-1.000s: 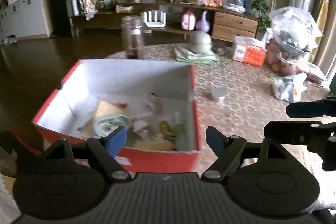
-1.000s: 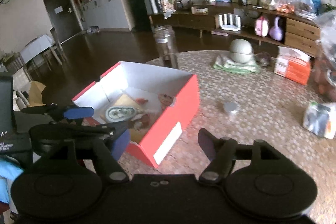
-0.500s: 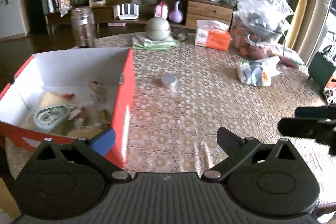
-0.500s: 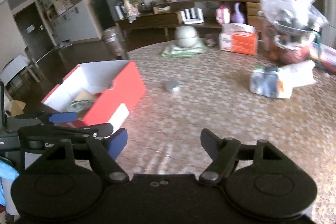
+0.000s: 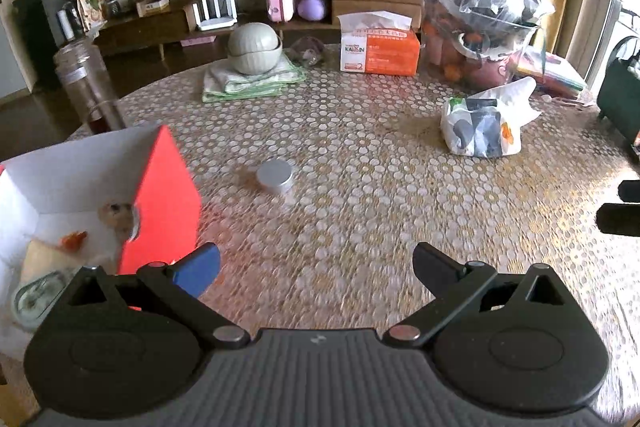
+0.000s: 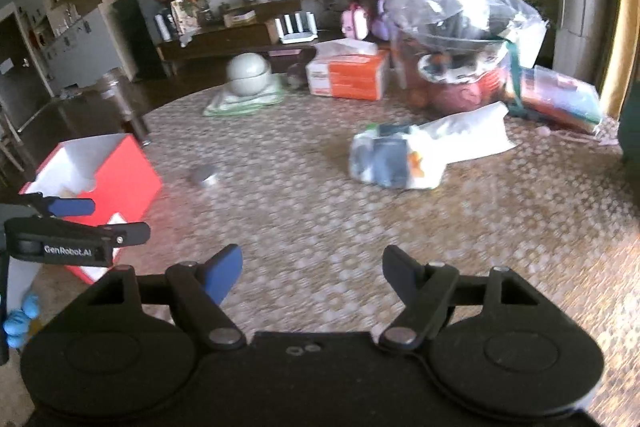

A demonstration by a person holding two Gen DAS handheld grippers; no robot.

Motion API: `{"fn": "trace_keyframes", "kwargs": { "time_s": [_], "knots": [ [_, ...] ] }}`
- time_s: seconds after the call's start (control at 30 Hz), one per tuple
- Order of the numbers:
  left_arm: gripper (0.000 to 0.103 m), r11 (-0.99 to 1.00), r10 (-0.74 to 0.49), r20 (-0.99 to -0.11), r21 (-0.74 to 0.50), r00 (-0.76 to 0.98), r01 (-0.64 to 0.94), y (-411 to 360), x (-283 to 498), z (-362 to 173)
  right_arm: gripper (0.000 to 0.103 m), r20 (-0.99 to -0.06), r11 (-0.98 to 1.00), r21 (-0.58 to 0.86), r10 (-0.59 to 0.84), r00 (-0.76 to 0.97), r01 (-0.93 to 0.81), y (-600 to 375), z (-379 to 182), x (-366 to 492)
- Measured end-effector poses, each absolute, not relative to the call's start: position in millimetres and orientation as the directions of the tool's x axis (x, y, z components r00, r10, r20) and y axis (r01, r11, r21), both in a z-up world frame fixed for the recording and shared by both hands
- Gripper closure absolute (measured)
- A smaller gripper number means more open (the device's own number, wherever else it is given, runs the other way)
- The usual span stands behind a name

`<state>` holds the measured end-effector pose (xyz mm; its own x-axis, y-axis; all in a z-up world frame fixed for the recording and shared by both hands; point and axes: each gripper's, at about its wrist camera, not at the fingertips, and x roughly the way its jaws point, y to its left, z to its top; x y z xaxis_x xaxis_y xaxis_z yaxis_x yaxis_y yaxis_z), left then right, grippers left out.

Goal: Organize objects
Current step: 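Move the left tool toward the grey round tin while the right tool approaches the white plastic bag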

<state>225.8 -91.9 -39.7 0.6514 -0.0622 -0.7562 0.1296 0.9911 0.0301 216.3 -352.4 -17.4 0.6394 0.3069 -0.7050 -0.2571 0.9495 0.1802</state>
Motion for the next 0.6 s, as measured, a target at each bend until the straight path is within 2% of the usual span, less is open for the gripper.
{"fn": "trace_keyframes", "kwargs": {
  "time_s": [0.33, 0.47, 0.6],
  "knots": [
    [0.0, 1.0, -0.013, -0.838, 0.002, 0.546, 0.028, -110, 286, -82, 0.026, -0.737, 0.969, 0.106, 0.227, 0.637, -0.222, -384, -36, 279],
    [0.0, 0.995, -0.021, -0.835, -0.073, 0.55, -0.073, -102, 315, -85, 0.026, -0.745, 0.972, 0.103, 0.217, 0.631, -0.212, -389, -44, 303],
    [0.0, 0.97, 0.037, -0.843, -0.098, 0.537, -0.221, -91, 345, -89, 0.026, -0.745, 0.973, 0.111, 0.215, 0.631, -0.2, -392, -50, 325]
  ]
}}
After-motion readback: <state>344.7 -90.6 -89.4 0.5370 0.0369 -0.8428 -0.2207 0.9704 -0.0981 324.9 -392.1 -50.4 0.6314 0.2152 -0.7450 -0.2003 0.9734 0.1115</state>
